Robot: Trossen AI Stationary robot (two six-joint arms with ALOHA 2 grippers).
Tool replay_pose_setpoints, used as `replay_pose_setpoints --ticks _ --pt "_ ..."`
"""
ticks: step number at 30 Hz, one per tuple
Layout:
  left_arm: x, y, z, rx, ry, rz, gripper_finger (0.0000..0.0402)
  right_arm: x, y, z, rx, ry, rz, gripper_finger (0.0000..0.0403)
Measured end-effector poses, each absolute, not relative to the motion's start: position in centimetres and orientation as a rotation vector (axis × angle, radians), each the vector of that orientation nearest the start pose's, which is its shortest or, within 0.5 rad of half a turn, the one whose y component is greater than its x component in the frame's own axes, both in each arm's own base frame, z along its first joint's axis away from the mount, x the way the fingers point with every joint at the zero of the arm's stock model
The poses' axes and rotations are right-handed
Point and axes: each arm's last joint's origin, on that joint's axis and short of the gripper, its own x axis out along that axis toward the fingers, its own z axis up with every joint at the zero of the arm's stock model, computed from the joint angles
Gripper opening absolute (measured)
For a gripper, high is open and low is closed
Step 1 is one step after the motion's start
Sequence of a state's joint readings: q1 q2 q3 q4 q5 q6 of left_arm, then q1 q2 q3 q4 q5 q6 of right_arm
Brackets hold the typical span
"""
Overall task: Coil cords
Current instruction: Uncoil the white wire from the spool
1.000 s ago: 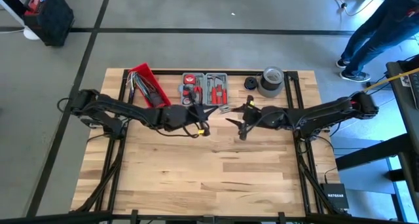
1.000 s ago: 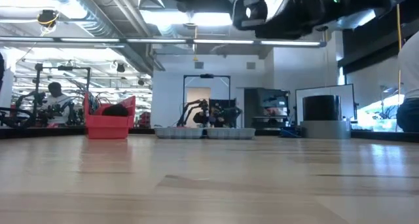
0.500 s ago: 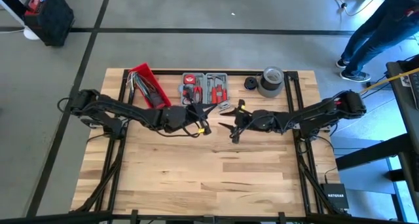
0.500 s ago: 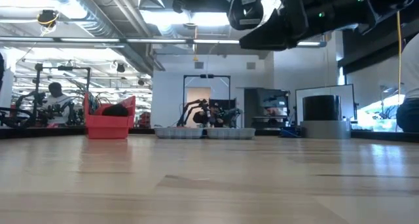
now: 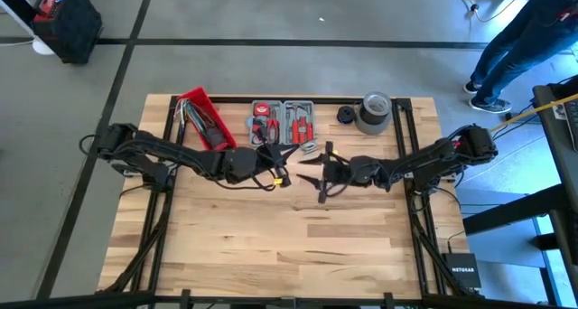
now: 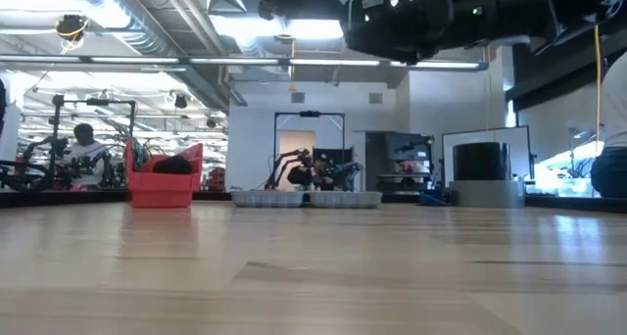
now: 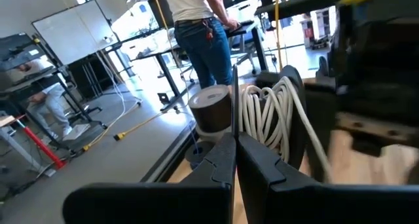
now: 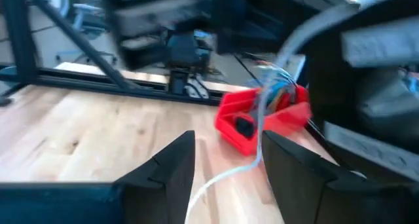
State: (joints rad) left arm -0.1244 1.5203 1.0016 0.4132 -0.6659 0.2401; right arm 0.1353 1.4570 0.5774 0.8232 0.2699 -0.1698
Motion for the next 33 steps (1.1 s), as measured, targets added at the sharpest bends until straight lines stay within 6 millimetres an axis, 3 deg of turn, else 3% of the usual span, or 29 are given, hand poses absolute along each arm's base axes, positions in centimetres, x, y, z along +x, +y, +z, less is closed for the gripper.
replay_pose_setpoints --ticks 4,10,21,33 --pt "33.88 -2.44 28.78 0.268 0.165 0.527 0.0001 28.49 4.37 21.38 -0.218 0.026 -0.094 0.0182" --pt "33.85 -2.63 28.75 0.264 0.167 0.527 0.0002 28.64 3.76 21.52 -0.214 0.065 -0.281 0.0182" --pt "33.84 -2.89 28.75 0.275 0.168 0.513 0.0004 28.54 3.62 20.88 -0.242 0.138 -0.334 0.0182" --pt "33.96 -3.01 29.08 0.245 0.125 0.455 0.0005 28.7 3.98 21.63 -0.157 0.042 -0.218 0.0182"
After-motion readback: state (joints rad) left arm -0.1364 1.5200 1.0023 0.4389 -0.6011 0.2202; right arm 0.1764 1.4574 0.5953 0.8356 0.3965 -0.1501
